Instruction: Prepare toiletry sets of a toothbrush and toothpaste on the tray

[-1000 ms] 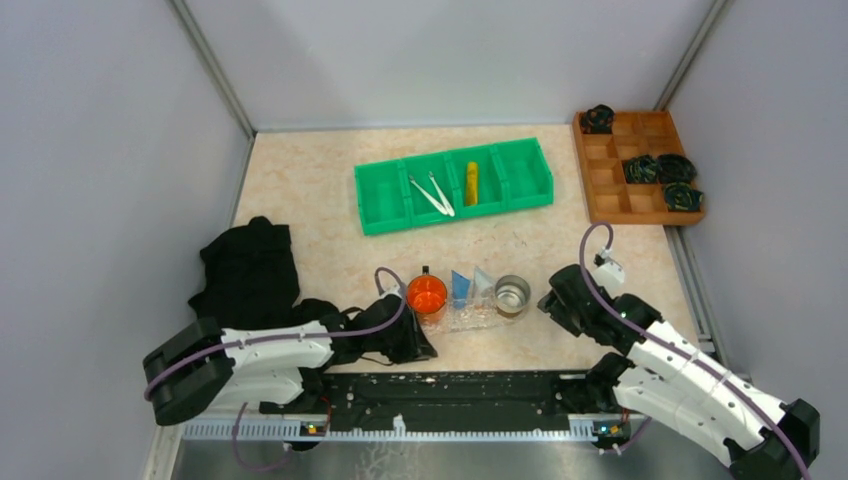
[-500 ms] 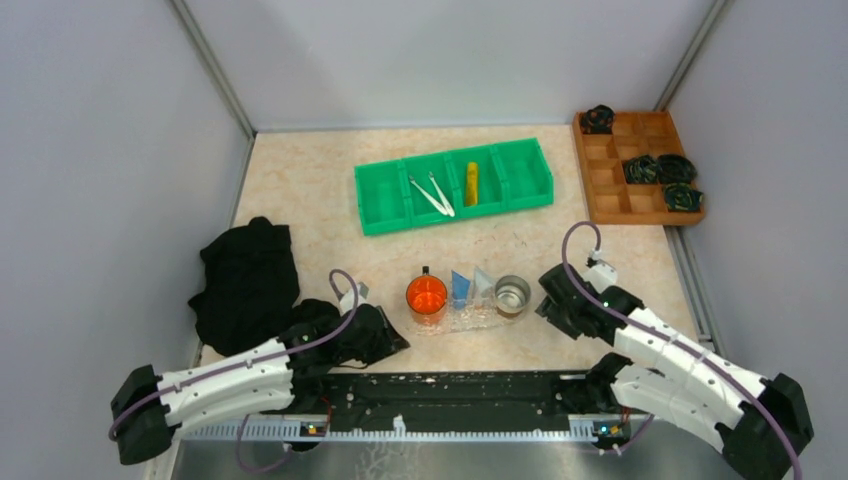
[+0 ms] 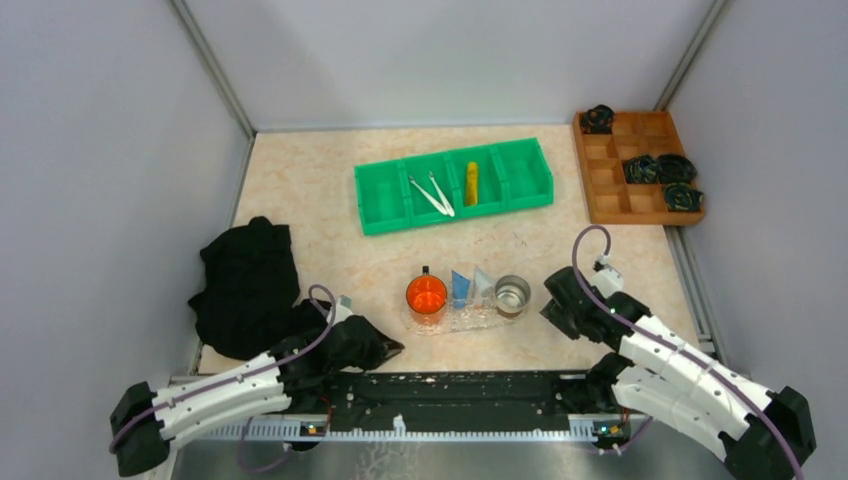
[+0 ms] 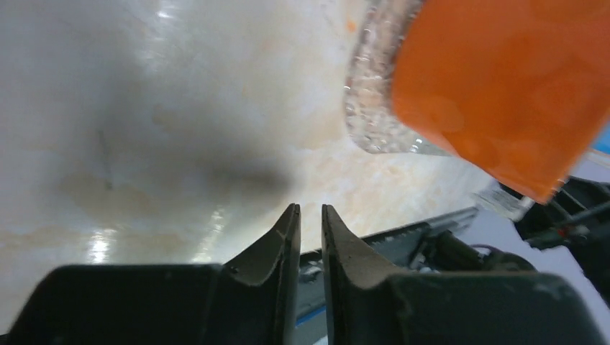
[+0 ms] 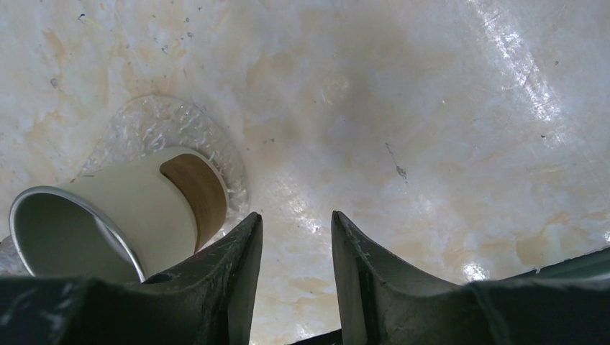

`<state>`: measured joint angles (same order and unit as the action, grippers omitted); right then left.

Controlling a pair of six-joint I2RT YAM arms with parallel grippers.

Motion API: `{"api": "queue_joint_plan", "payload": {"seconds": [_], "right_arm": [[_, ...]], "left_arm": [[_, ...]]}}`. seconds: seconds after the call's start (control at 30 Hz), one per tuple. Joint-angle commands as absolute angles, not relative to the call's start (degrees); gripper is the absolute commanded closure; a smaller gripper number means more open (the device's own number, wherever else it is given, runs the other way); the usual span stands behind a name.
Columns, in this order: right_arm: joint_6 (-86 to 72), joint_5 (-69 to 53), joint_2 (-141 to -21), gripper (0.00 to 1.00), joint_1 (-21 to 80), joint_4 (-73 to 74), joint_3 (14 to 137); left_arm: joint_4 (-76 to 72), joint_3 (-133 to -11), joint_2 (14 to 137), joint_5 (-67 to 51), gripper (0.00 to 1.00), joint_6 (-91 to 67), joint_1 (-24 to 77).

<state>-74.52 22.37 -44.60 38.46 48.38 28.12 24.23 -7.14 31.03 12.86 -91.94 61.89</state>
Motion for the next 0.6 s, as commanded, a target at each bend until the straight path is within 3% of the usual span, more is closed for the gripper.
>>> {"api": "queue_joint_plan", "payload": {"seconds": [0.0,0.2,0.57], "right_arm": [[-75.7,22.9,-43.1,0.60,37.8,48.6,28.3],[-75.5,22.2,-43.0,0.61,37.8,48.0,28.0],[-75.0,23.5,-44.4,0.61,37.7,50.4,31.8]], "left_arm": [[24.5,-1.2,24.7,14.9,0.80,-96.6,61.8],[28.3,-2.2,23.2,20.8,0.87,-96.2,61.8],[25.6,-7.4,41.2,20.4,0.85,-95.0,61.8]]}}
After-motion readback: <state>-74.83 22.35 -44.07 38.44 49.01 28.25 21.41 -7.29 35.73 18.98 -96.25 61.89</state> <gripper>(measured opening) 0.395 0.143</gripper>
